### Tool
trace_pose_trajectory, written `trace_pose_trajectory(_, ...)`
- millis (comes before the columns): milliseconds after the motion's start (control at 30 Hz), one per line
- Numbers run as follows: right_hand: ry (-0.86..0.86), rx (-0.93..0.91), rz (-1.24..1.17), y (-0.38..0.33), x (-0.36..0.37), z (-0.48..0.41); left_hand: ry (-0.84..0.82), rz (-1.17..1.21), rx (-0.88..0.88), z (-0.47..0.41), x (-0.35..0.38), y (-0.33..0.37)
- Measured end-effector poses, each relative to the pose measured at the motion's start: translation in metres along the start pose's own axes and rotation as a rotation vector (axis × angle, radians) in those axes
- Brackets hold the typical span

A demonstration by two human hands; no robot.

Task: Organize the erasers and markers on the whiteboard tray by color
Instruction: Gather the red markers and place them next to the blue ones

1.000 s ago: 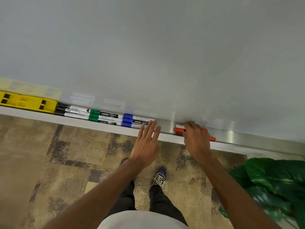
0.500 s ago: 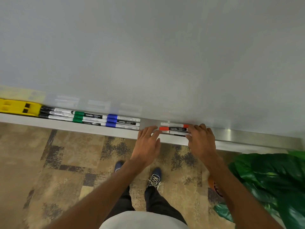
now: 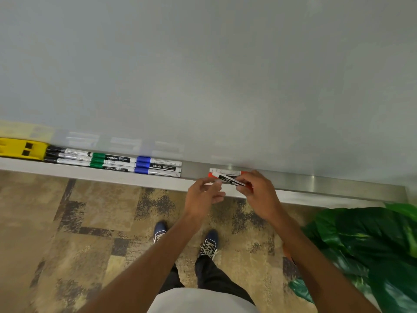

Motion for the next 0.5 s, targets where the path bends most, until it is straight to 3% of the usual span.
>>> trace_pose_trajectory(67,-0.029,0.021,-0.115,-0.011,0.001,0.004,0.022,0.115,-0.027,0.001,0.001,-0.001)
trace_pose_trajectory(100,-0.044,0.048,-0.154,-0.014,0.001,0.006,0.036,0.032,0.034,0.003,0.0,0.001)
trace_pose_trajectory(233,-0.067,0.136,-0.34,-0.018,-0.002,0.007,-0.077,-0.763,0.544,0.01,-0.006,0.012)
trace_pose_trajectory(300,-0.076,0.144,-0.419,-0.021,-0.004,0.006,-0.206,-1.017,0.665,0.013,-0.002,0.012)
trace_pose_trajectory(367,-0.088,0.142,-0.463,-0.026,-0.004,0.004,-0.286,-1.044,0.614,0.015,0.001,0.009)
trace_pose_trajectory(500,-0.038,0.176,-0.624,-0.028,-0.003,-0.002,-0.237,-0.831,0.414,0.014,-0.004,0.007)
Point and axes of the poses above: each hand's wrist, its own z-axis away from the middle knuckle, its own x-axis out of the palm, y = z × x, the point moved 3 cm from there along -z, towards the middle knuckle, and after that the axes turned 10 degrees about z, right-handed, at the moved point
